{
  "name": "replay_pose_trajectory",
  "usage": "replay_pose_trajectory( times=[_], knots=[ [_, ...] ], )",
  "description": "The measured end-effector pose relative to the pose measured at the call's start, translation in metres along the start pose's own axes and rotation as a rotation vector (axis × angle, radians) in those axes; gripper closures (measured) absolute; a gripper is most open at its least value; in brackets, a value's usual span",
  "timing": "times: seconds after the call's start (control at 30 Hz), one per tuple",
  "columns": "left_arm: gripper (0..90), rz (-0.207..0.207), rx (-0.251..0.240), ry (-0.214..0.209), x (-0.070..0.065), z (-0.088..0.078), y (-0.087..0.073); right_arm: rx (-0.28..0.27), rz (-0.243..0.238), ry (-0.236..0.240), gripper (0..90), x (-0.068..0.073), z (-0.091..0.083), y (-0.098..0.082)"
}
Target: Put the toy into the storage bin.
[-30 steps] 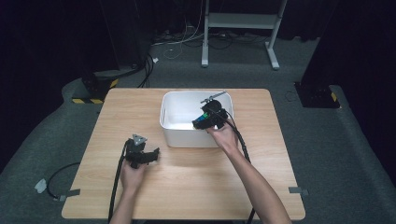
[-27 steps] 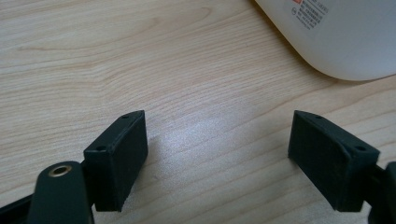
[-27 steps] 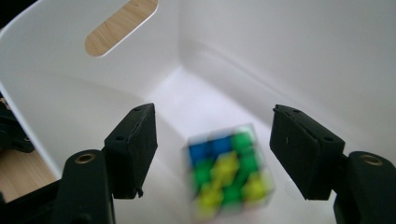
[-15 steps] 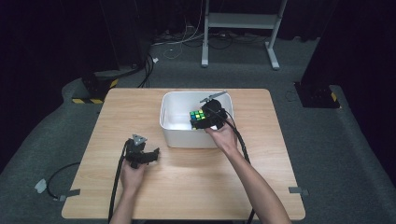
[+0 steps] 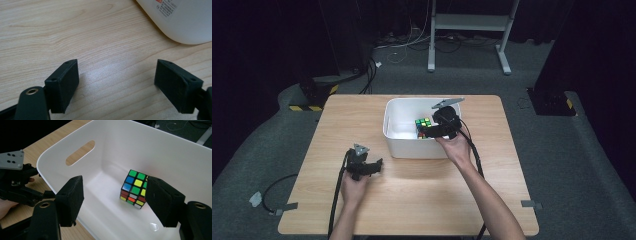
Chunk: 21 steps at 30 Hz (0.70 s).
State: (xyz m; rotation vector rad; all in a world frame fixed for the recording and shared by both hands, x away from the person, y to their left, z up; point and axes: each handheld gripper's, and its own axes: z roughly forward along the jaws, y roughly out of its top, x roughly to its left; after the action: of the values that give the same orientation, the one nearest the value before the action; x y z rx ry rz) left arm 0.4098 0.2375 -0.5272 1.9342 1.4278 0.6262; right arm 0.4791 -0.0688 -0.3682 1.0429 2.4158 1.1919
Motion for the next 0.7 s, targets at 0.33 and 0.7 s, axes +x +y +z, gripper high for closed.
replay_pose_trajectory(
  times=[0.33,0.7],
  knots=[
    [19.8,0.000,0.000,0.000,0.000,0.000,0.000,-0.037,0.018,0.001,31.6,-0.006,-0.011,-0.006],
    [19.8,0.000,0.000,0.000,0.000,0.000,0.000,-0.066,0.033,0.001,31.8,-0.009,-0.020,-0.009]
  ],
)
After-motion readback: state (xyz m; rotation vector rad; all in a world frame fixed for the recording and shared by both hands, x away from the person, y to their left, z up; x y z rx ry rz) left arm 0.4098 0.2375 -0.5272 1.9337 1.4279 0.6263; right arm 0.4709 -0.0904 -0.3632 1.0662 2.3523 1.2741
